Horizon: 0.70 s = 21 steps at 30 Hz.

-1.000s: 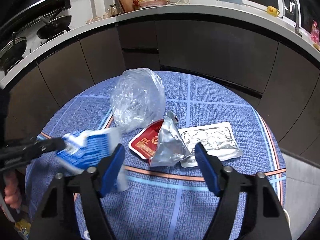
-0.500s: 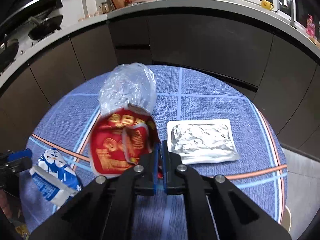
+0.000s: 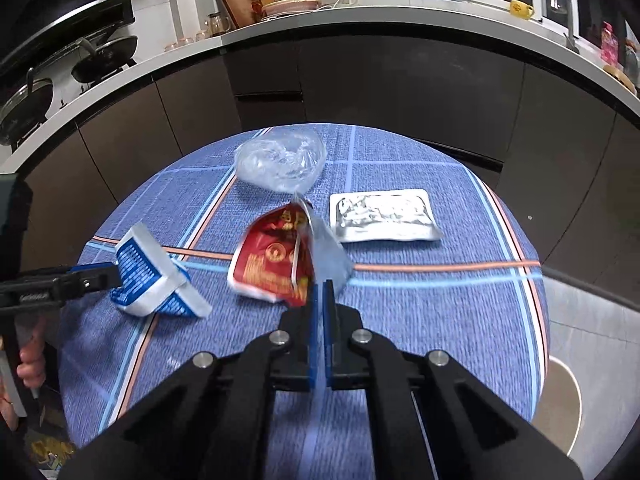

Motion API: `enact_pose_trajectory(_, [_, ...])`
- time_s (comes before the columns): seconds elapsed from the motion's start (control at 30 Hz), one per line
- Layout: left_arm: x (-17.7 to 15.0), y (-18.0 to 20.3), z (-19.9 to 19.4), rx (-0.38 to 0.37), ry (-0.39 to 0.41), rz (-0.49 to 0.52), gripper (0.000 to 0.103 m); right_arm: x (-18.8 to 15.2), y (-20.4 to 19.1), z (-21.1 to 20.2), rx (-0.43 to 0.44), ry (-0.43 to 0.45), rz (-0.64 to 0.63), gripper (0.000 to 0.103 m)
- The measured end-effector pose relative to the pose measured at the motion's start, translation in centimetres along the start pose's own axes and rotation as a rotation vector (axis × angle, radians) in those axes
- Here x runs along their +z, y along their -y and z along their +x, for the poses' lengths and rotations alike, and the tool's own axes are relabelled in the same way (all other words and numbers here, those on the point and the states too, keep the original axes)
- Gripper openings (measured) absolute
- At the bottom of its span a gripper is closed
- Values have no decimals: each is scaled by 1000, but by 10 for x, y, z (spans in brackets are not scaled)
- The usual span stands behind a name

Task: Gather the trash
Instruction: 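Grasp the blue-white milk carton with the left tool while the right tool grasps the red snack bag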

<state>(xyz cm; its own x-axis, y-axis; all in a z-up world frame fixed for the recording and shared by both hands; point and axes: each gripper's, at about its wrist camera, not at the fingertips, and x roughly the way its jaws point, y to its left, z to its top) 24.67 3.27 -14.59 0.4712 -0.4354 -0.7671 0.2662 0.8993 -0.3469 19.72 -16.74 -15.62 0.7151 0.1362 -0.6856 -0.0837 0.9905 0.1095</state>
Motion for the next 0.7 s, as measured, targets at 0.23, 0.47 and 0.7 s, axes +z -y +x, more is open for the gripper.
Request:
enact_pose_trajectory(0.23, [2, -4, 10, -13, -19, -35, 54, -9, 3, 0, 21, -29, 28, 9])
enact_pose_trajectory(0.47, [5, -4, 13, -55, -26, -45, 67, 8, -2, 6, 39, 3, 26, 44])
enact_pose_trajectory(0.7, [5, 3, 16, -76, -34, -21, 35, 31, -12, 42, 10, -22, -15, 44])
